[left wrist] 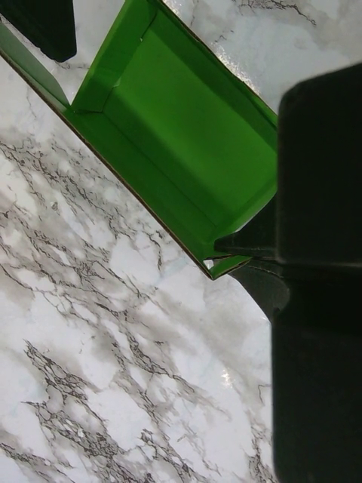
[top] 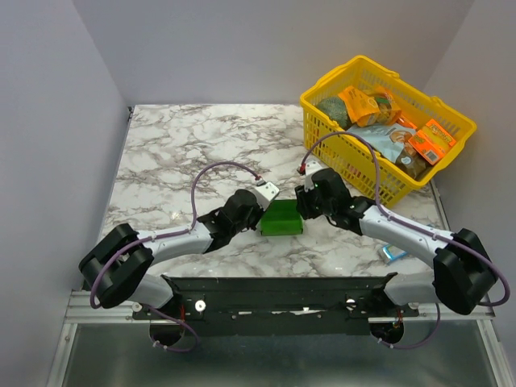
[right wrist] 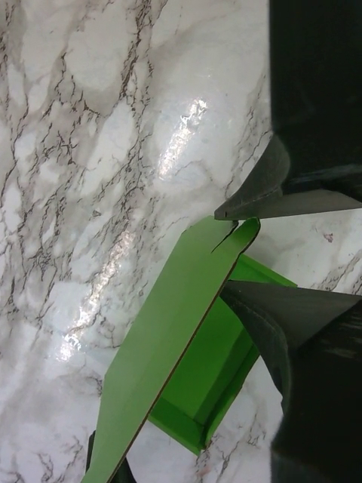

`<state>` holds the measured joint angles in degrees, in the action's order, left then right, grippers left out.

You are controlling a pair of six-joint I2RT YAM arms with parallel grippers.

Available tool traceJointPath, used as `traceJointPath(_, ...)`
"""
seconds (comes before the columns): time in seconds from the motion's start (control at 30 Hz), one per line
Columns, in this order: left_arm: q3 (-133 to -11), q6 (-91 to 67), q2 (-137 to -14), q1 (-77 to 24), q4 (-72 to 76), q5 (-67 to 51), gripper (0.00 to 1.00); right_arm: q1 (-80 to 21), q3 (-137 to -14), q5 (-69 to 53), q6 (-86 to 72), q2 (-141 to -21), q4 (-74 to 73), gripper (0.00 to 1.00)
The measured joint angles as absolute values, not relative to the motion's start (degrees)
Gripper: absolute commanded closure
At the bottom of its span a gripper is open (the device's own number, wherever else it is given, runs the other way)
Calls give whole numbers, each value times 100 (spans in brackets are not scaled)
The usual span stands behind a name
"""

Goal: Fold the paper box

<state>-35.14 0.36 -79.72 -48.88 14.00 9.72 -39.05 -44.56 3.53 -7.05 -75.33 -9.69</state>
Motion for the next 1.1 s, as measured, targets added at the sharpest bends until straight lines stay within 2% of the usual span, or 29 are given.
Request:
traceJointPath(0.2,-3577,43,-8012,-4888,1363,965,100,-3898,-4368,353,-613,-7575,-858,76)
traceJointPath(0.37,-3868,-134,-8189,-4888,1260,1022,100,-3892,-4274,360,-657,-7550,-740,85)
traceJointPath(0.5,-4257,-390,-8488,-4950,1100,1455,100,-3931,-4259,602,-816,-7542,-692,99)
traceJointPath(0.77,-4917,-1225,-9347,-5212,1164,2641,100,-4303,-4224,1780,-1535,-7651,-596,99)
traceJointPath(1.1,-4794,-1682,-9504,-5391,1619,2989,100,-4372,-4440,2744,-2270,-7933,-589,99)
